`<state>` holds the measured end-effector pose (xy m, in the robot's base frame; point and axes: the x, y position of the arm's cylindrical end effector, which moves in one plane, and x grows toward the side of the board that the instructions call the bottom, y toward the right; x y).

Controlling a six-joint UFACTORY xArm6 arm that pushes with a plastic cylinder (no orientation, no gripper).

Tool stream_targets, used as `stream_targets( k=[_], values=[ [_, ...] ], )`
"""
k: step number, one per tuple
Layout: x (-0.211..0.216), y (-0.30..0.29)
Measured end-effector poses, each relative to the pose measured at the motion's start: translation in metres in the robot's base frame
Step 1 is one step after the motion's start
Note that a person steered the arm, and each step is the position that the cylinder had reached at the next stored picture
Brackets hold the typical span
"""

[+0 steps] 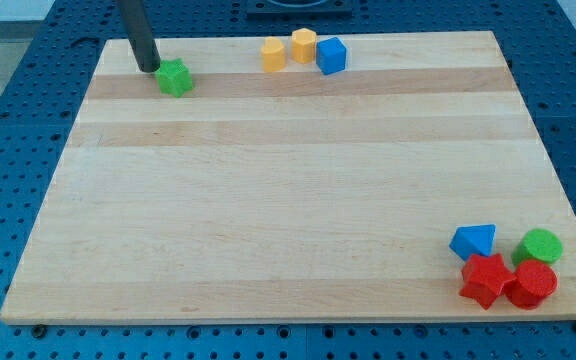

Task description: Move the green star to the center

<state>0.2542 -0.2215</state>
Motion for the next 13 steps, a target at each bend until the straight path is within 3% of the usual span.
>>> stream_targets(
  k=[3, 4, 9, 11, 13],
  values=[
    [0.024, -0.018],
    [0.011, -0.005],
    [0.035, 0.058],
    [0.018, 0.061],
    [0.019, 0.102]
  ],
)
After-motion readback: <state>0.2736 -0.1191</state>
